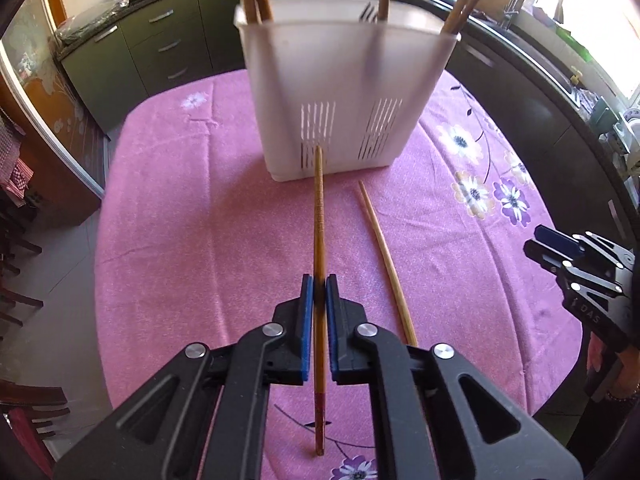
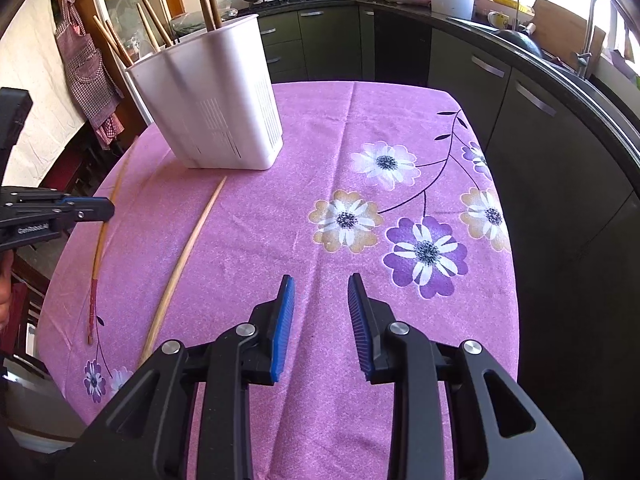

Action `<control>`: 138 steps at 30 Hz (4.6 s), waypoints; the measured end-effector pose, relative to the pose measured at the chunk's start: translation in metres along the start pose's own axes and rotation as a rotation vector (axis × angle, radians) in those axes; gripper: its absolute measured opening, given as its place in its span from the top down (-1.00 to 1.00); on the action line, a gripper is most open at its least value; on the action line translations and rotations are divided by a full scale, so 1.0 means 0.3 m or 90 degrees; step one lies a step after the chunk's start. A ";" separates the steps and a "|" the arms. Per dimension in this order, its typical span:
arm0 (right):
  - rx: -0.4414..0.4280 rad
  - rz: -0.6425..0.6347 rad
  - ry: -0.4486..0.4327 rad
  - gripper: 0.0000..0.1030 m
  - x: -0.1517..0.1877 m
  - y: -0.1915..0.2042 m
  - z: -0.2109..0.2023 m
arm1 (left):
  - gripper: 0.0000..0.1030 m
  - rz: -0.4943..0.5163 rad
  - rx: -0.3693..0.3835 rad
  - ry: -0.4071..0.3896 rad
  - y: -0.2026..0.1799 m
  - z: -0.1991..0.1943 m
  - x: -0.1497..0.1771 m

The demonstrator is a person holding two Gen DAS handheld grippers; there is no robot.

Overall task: Organize utensils
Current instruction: 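Grasp one of the last two chopsticks with the left tool and lift, then grasp the last wooden chopstick with the right tool and lift it, then carry both held chopsticks over the white basket and insert them, then open the left tool then the right tool to release the chopsticks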

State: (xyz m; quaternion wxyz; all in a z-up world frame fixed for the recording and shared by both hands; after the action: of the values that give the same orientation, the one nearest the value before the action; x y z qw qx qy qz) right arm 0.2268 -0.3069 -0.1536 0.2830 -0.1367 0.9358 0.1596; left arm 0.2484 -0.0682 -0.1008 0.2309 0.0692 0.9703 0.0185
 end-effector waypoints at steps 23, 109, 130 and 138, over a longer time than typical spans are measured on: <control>-0.025 -0.058 0.145 0.45 -0.160 0.357 0.358 | 0.87 -0.009 -0.015 -0.159 0.152 -0.295 0.207; -0.086 -0.097 -0.189 0.86 -0.029 0.251 -0.466 | 0.87 -0.029 -0.020 -0.348 -0.012 -0.481 -0.482; -0.100 -0.173 -0.283 0.86 -0.447 0.406 -0.560 | -0.37 -0.051 0.037 -0.371 0.052 -0.407 -0.250; -0.087 -0.160 -0.343 0.86 -0.635 0.439 -0.600 | -0.89 -0.065 -0.070 -0.473 0.039 -0.427 0.031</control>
State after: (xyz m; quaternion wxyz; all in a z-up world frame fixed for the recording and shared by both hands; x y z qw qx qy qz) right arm 0.2466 -0.2230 0.1266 0.5290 -0.2228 0.7898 0.2163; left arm 0.1840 -0.0559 0.0103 0.5711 0.0107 0.8201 0.0325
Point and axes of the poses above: each gripper's, at about its wrist camera, not at the fingertips, and z roughly the way its jaws point, y to its left, x to its underside, the point moved 1 cm from there along z, roughly the way its jaws point, and after that the axes turned 7 degrees about -x, right-handed, at the moved point
